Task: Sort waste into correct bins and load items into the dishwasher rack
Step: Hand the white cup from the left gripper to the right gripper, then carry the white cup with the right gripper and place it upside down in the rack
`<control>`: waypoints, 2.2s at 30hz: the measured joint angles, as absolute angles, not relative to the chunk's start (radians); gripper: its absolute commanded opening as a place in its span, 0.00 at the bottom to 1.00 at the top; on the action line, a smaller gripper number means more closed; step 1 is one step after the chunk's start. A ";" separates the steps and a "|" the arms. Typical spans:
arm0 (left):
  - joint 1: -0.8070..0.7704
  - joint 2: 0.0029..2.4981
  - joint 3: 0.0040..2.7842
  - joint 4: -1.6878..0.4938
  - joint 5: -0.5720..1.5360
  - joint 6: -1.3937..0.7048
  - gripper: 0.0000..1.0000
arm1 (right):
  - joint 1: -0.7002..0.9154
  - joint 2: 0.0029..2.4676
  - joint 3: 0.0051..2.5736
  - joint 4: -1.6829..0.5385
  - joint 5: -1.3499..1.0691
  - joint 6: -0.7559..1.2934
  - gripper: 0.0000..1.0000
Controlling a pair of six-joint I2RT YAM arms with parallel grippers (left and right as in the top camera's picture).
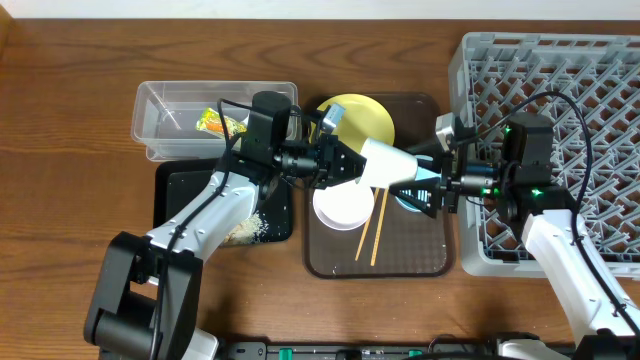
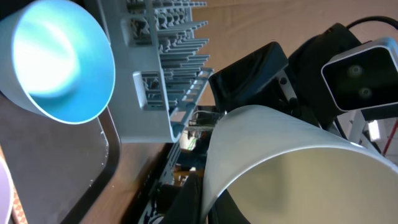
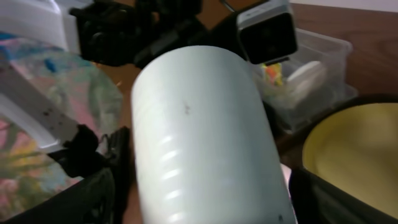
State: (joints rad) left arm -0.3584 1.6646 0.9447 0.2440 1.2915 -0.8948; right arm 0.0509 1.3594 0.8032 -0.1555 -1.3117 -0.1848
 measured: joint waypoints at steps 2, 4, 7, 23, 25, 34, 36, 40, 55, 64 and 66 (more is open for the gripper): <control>-0.358 1.665 0.945 0.244 1.300 -0.898 0.06 | 0.051 1.359 0.803 -0.155 -1.326 -0.187 0.74; -0.358 1.665 0.945 0.244 1.311 -0.903 0.06 | 0.051 1.359 0.803 -0.154 -1.329 -0.189 0.73; -0.358 1.665 0.945 0.244 1.319 -0.914 0.06 | 0.051 1.360 0.803 -0.155 -1.331 -0.188 0.75; -0.358 1.665 0.945 0.244 1.335 -0.973 0.06 | 0.051 1.360 0.803 -0.154 -1.339 -0.189 0.71; -0.358 1.665 0.945 0.244 1.338 -0.976 0.06 | 0.051 1.360 0.803 -0.153 -1.338 -0.188 0.67; -0.358 1.665 0.945 0.244 1.350 -0.995 0.09 | 0.051 1.360 0.803 -0.152 -1.339 -0.187 0.56; -0.358 1.665 0.945 0.245 1.349 -0.993 0.24 | 0.051 1.360 0.803 -0.152 -1.338 -0.188 0.56; -0.359 1.665 0.945 0.239 1.332 -0.947 0.42 | 0.051 1.360 0.803 -0.153 -1.315 -0.188 0.54; -0.326 1.567 0.947 -0.298 0.767 -0.470 0.57 | 0.043 1.311 0.804 -0.311 -0.904 -0.095 0.21; -0.318 1.204 0.950 -0.465 0.413 -0.342 0.57 | -0.008 1.122 0.885 -0.622 -0.622 -0.077 0.01; -0.318 1.164 0.950 -0.485 0.348 -0.336 0.57 | -0.011 1.089 0.908 -0.694 -0.544 -0.070 0.01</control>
State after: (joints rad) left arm -0.3176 1.1645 0.9504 -0.4850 0.3477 -0.3355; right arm -0.0113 1.0893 0.9081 -0.6941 -0.5438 -0.0700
